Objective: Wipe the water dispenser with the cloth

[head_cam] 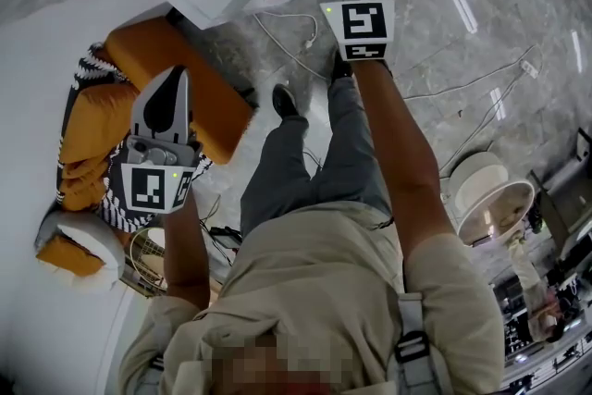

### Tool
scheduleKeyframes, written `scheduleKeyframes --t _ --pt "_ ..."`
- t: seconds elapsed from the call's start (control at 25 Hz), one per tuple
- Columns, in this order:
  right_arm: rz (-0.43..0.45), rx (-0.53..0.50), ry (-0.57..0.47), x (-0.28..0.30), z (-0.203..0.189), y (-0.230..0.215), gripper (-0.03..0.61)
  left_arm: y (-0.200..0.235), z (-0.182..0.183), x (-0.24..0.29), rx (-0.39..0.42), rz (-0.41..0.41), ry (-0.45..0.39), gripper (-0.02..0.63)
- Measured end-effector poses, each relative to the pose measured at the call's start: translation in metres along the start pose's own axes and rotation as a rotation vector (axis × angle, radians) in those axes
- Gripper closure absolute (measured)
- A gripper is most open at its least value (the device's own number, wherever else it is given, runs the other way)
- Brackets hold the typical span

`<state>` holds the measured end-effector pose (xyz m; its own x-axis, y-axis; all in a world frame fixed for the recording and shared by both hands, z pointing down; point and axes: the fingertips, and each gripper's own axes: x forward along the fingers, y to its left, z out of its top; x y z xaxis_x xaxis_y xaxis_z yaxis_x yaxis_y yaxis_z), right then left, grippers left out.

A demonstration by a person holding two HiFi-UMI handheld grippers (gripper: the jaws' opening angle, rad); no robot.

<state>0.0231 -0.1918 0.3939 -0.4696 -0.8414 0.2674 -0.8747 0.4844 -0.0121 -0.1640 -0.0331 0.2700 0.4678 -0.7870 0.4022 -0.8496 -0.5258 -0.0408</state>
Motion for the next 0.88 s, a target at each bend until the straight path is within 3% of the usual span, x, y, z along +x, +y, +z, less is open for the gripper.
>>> scheduleKeyframes --t 0.2,0.52,0.72,0.88 --pt "0.061 0.016 -0.022 -0.008 0.003 0.042 0.439 -0.002 -0.004 0.0 0.002 0.002 0.008 0.594" --pt "0.316 -0.055 -0.016 -0.027 -0.005 0.162 0.437 -0.006 -0.004 0.006 0.007 -0.002 0.005 0.594" --pt "0.33 -0.087 -0.014 -0.025 -0.007 0.157 0.439 -0.006 -0.006 0.006 0.007 -0.001 0.01 0.594" --pt "0.266 -0.1 -0.02 -0.018 -0.007 0.12 0.439 -0.006 -0.007 0.008 0.004 0.007 0.013 0.594"
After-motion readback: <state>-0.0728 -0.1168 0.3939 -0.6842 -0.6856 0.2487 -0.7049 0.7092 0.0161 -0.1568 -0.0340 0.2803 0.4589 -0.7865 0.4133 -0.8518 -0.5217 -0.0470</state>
